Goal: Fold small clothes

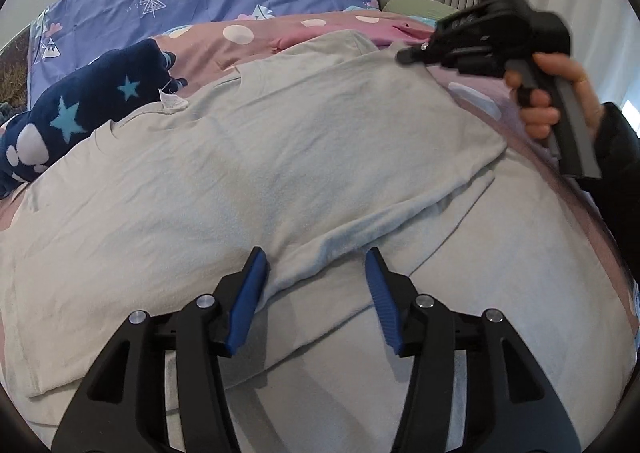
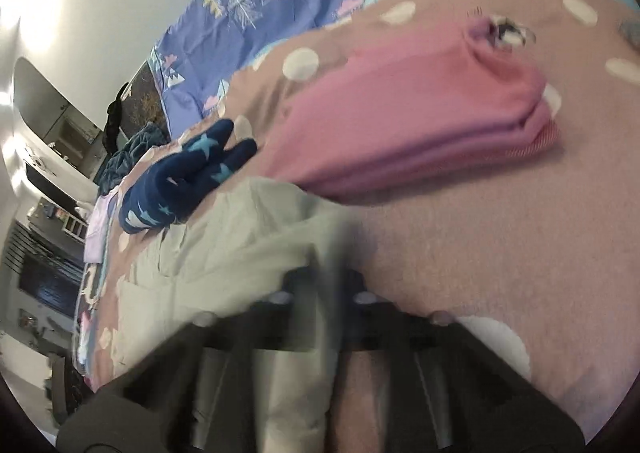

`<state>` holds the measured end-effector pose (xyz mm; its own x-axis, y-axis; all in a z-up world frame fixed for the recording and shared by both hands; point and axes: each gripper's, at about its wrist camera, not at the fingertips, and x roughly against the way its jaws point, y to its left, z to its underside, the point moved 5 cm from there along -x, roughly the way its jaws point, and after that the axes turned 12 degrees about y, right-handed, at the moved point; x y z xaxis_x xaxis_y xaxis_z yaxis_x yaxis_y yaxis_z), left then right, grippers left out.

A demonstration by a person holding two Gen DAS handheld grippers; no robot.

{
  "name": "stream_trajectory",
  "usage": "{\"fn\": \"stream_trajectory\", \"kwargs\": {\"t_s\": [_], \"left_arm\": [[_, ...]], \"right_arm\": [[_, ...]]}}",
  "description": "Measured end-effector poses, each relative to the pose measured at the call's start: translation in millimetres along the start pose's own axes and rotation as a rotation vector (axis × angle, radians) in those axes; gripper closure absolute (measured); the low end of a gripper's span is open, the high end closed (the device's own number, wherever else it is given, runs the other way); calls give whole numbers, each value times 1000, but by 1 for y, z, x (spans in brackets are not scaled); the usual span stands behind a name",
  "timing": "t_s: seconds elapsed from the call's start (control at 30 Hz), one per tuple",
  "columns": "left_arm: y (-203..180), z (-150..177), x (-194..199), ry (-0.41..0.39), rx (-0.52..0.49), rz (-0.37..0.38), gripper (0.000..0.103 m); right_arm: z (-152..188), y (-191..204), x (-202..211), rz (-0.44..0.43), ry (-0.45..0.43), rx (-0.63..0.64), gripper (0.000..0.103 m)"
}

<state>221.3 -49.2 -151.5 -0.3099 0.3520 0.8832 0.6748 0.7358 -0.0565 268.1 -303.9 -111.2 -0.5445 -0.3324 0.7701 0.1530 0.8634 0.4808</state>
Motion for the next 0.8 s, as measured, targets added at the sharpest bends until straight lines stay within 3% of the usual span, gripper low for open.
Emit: {"fn": "stream_trajectory", "kwargs": {"t_s": [0.1, 0.13, 0.2, 0.27, 0.37, 0.43, 0.5, 0.57, 0.6, 0.73, 0.8], "left_arm": [[-1, 1, 0, -2, -5, -4, 50], [-1, 1, 0, -2, -6, -6, 50], [-1, 0, 0, -2, -8, -10, 50], [-1, 0, -1, -2, -9, -12, 50], [-1, -1, 0, -5, -6, -8, 50], [-1, 0, 0, -5, -6, -8, 49], [-1, -1, 0, -5, -6, -8, 49], [0, -1, 0, -6, -4, -4, 49], [0, -1, 0, -7, -1, 2, 49], [0, 1, 6, -19, -1, -28, 49], [4, 9, 18, -18, 33, -71, 49]], "right_arm": [[0, 16, 5, 178, -63, 117, 101], [1, 14, -8, 262, -44, 150, 101], [3, 5, -35, 314, 27, 170, 100], [4, 0, -29, 275, 2, 132, 98], [20, 14, 9, 249, -81, 135, 85], [53, 42, 33, 165, -77, 250, 85], [86, 57, 34, 123, -12, 352, 84], [121, 50, 6, 238, 128, 408, 83], [134, 39, -8, 264, 125, 428, 85], [135, 39, 14, 234, 88, 328, 86], [143, 42, 28, 240, 95, 320, 80]]}}
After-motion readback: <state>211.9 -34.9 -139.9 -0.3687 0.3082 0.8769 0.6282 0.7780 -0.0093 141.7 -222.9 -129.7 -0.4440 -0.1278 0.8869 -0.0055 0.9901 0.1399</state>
